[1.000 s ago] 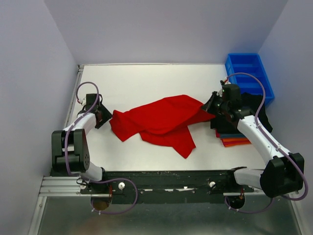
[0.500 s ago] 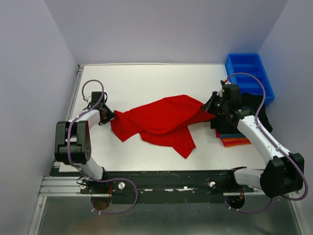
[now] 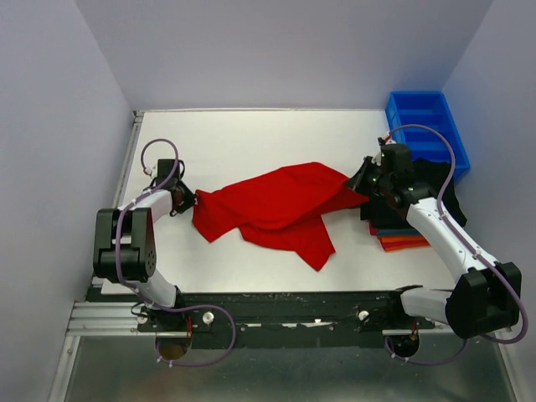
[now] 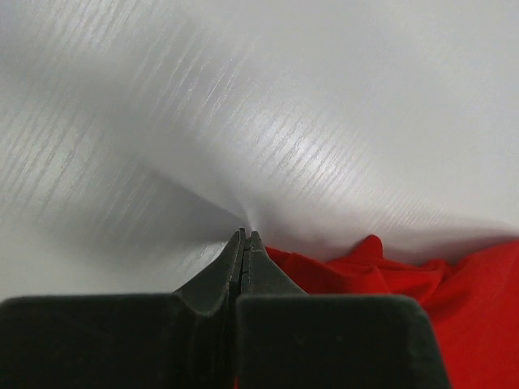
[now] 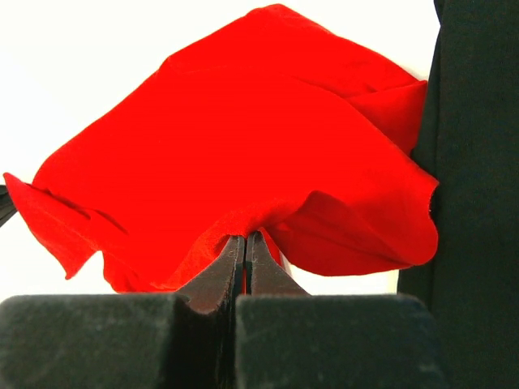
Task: Fold and stack the t-shirts
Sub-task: Flatten out the tshirt
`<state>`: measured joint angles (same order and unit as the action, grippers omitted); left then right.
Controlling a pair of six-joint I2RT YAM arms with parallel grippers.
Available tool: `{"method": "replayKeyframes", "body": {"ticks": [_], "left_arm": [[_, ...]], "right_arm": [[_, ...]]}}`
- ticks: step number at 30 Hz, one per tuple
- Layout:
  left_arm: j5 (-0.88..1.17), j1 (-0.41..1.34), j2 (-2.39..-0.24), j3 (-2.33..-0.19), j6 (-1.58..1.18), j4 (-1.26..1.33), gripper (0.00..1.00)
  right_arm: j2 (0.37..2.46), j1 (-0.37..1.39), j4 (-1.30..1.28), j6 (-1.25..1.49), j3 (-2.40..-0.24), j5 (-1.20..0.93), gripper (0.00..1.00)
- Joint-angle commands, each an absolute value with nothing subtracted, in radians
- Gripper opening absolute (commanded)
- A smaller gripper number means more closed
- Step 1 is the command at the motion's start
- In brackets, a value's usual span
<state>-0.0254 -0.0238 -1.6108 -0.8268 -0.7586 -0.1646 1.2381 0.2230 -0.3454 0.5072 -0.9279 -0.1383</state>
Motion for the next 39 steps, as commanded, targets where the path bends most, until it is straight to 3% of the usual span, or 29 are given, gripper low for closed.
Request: {"method": "replayKeyframes", "body": {"ticks": [1, 11, 13, 14, 16, 24, 39], "left_arm": [[-0.093, -0.02, -1.479, -0.844, -0.739, -0.284, 0.0], [-0.193, -0.017, -1.342, -0.793, -0.71, -0.388, 0.02], [-0.132, -0.017, -1.35, -0.781, -0.684, -0.348, 0.36], [-0.095, -0.012, -1.37, -0.788, -0.678, -0.338, 0.44], [-0.092, -0.003, -1.416, -0.822, -0.672, -0.344, 0.49], [-0.228, 0.089, -1.646, -1.009, -0.618, -0.518, 0.43], [-0.287, 0.107, -1.773, -1.04, -0.611, -0.545, 0.48]], "right_arm": [[1.219, 0.224, -0.364, 0.506, -0.925, -0.112, 0.03], [1.22, 0.224, -0.365, 0.511, -0.928, -0.113, 0.03], [1.22, 0.224, -0.365, 0.512, -0.93, -0.12, 0.03], [1.223, 0.224, -0.365, 0.512, -0.928, -0.121, 0.03], [1.224, 0.224, -0.367, 0.512, -0.931, -0.127, 0.03], [1.22, 0.224, -0.365, 0.512, -0.933, -0.127, 0.03], [1.226, 0.224, -0.351, 0.522, -0.927, -0.164, 0.03]]}}
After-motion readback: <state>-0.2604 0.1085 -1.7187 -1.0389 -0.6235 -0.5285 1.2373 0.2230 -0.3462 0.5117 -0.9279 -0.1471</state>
